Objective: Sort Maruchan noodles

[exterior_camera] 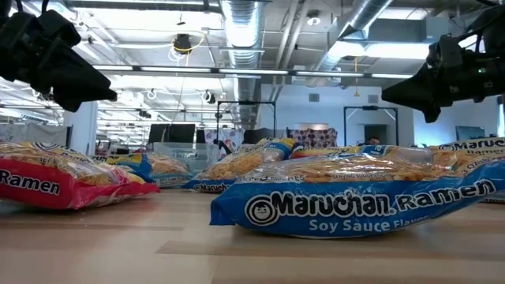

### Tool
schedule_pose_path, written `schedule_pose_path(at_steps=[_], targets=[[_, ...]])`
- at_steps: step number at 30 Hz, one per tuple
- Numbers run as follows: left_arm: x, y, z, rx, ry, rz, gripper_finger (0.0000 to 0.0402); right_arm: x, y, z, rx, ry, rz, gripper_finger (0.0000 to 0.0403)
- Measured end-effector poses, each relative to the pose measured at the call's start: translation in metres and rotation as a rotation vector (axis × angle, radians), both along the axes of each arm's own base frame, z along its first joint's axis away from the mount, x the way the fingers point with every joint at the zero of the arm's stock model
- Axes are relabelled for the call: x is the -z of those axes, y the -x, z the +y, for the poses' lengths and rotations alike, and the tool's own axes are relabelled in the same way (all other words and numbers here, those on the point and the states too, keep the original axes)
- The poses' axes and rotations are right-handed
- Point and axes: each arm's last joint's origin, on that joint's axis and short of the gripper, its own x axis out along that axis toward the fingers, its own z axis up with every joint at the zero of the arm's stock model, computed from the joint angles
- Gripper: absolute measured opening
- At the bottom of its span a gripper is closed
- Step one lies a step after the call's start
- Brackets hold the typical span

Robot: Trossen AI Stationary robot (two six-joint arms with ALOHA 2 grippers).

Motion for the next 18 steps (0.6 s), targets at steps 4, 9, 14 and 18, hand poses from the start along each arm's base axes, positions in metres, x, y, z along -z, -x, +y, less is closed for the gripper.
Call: schedule_pose_path(at_steps=[4, 9, 14, 18], targets=[[0.0, 0.0, 0.0, 0.0, 0.0, 0.0, 0.0166, 0.0001, 0.0, 0.0, 0.0, 0.0, 0.0, 0.0081], [0.0, 0.0, 0.0, -0.001, 0.002, -0.001, 0.0166, 0.0, 0.0, 0.0, 0.0, 0.0, 0.0, 0.0081], [-0.0001, 0.0, 0.0, -0.004, 0.022, -0.006, 0.0166, 0.0, 0.0, 0.0, 0.0, 0.0, 0.0, 0.0081], [0.0, 0.0, 0.0, -0.004, 0.023, -0.006, 0.0166, -0.0001, 0.0, 0.0, 0.0, 0.0, 0.0, 0.0081]])
